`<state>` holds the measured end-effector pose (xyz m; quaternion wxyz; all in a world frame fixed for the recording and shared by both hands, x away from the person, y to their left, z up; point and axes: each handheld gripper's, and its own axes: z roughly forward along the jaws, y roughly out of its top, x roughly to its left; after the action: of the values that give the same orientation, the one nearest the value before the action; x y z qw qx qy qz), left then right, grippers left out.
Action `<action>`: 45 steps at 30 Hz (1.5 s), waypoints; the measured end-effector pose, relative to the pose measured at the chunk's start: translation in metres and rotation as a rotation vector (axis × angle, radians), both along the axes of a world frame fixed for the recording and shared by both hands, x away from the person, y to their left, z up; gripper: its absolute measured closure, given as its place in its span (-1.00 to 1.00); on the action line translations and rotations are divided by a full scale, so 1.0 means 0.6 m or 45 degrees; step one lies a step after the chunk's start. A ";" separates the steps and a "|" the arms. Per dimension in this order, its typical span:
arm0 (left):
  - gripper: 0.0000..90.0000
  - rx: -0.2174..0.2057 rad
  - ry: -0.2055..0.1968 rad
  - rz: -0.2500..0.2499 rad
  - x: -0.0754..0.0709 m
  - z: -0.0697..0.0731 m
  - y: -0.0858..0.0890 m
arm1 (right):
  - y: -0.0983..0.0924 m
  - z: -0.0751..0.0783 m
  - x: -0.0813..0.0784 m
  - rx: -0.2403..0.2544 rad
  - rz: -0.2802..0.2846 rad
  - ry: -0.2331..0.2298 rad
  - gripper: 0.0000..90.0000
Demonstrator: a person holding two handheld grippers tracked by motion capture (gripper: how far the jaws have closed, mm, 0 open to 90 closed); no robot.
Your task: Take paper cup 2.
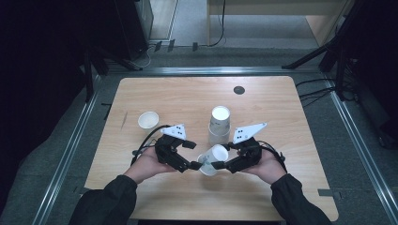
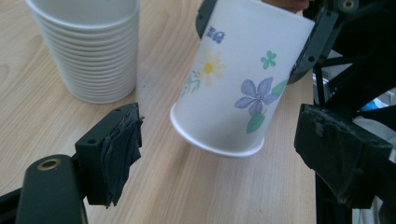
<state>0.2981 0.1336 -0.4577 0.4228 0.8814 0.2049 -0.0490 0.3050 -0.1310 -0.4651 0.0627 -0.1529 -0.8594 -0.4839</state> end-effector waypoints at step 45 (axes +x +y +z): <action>-0.35 0.018 -0.066 -0.170 -0.023 -0.011 -0.024 | 0.029 0.012 -0.002 0.080 0.130 0.095 -0.23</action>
<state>0.2843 0.1192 -0.4644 0.4176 0.8970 0.1350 -0.0527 0.3039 -0.1138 -0.4579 0.1239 -0.1248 -0.8476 -0.5006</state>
